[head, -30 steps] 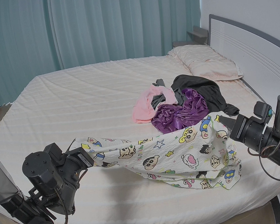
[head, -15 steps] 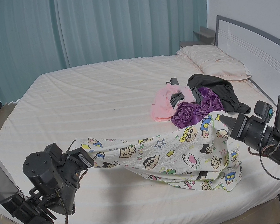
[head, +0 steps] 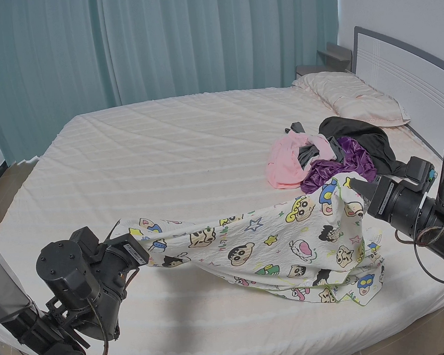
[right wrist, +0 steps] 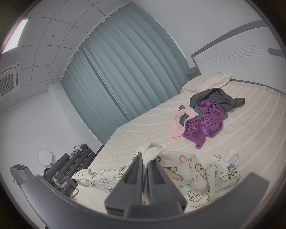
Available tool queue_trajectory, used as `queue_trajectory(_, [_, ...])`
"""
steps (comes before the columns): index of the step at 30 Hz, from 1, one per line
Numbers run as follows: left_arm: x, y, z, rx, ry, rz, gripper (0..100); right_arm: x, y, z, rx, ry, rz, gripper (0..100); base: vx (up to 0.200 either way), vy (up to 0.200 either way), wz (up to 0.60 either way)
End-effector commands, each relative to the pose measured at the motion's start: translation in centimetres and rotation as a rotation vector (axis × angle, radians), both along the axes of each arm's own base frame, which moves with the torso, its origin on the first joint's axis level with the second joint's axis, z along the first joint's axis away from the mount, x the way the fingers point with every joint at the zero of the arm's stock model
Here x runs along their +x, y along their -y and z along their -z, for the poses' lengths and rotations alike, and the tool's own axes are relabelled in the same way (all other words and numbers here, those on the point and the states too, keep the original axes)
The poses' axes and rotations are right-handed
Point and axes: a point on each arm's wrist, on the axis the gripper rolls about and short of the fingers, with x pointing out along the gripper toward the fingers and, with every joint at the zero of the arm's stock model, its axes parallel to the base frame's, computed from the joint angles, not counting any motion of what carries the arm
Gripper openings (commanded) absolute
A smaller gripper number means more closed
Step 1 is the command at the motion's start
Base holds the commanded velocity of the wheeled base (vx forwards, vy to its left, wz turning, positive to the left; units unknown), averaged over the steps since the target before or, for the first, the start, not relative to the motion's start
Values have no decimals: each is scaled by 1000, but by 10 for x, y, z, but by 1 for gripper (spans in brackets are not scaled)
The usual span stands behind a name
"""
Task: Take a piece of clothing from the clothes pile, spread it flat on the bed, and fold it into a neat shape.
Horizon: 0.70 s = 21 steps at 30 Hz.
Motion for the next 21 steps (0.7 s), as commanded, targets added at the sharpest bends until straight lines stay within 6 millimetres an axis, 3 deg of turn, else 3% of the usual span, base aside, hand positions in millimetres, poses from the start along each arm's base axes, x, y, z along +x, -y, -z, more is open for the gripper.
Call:
queue_trajectory(1, [-1,1,-1,-11,13,6,0,-2,1,-3,7,10,-5,0,0,0,0])
queue_trajectory(10, [-1,2,-4,-24,23,9,0,-1,2,-3,6,7,2,0,0,0,0])
queue_trajectory(15, [-4,4,-4,-21,21,21,0,-3,5,-3,15,9,10,0,-200,0,0])
queue_trajectory(21, [-8,7,-10,-17,40,39,0,-18,14,-20,70,62,4,0,-200,0,0])
